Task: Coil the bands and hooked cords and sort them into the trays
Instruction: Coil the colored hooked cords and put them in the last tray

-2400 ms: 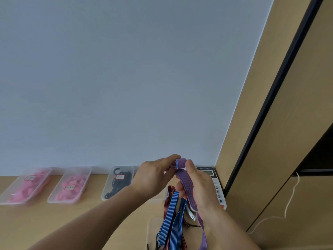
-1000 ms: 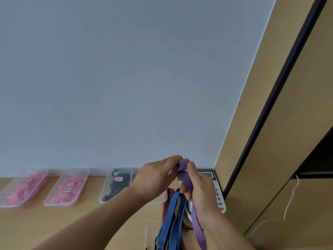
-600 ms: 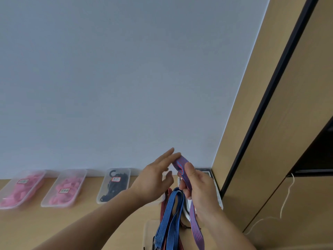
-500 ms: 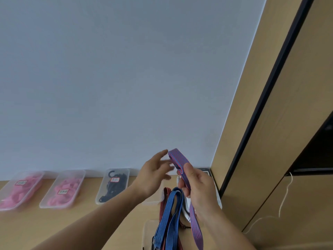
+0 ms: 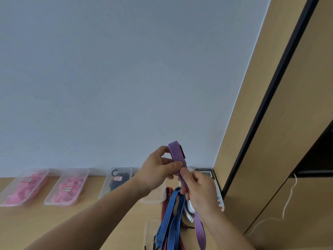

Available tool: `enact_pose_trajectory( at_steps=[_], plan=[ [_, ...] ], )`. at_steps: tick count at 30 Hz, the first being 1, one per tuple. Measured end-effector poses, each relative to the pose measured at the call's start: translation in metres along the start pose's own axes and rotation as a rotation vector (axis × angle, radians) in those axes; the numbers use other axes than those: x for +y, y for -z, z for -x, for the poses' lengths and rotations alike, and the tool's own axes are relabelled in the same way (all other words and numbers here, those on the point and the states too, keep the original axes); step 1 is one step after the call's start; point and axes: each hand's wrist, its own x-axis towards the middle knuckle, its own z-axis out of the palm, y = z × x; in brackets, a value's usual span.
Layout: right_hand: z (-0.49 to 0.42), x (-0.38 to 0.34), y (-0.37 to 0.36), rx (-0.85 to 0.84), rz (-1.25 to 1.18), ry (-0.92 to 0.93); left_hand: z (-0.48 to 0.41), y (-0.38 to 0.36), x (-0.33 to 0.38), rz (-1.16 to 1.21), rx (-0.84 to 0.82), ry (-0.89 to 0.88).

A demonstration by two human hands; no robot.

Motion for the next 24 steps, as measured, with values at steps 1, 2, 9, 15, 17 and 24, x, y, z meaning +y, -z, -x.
enact_pose_trajectory(
  at_steps=[1, 2, 9, 15, 17, 24],
  plan=[
    [0.0, -0.001, 0.0, -0.006, -0.009, -0.014, 0.0, 0.0, 0.001, -0.051, 0.024, -0.034],
    [-0.001, -0.003, 0.0, -0.013, -0.021, -0.029, 0.001, 0.0, 0.002, -0.116, 0.054, -0.071],
    [-0.005, -0.009, 0.002, -0.064, -0.119, -0.101, 0.003, -0.003, 0.0, -0.444, 0.184, -0.375],
    [-0.002, -0.019, -0.001, -0.099, -0.196, -0.131, 0.006, 0.004, -0.011, -0.806, 0.226, -0.671],
    [-0.001, -0.018, -0.001, -0.112, -0.234, -0.172, 0.005, 0.006, -0.014, -0.918, 0.223, -0.8],
    [0.005, -0.019, -0.004, -0.119, -0.239, -0.128, 0.002, 0.013, -0.03, -1.119, 0.16, -0.925]
  ],
)
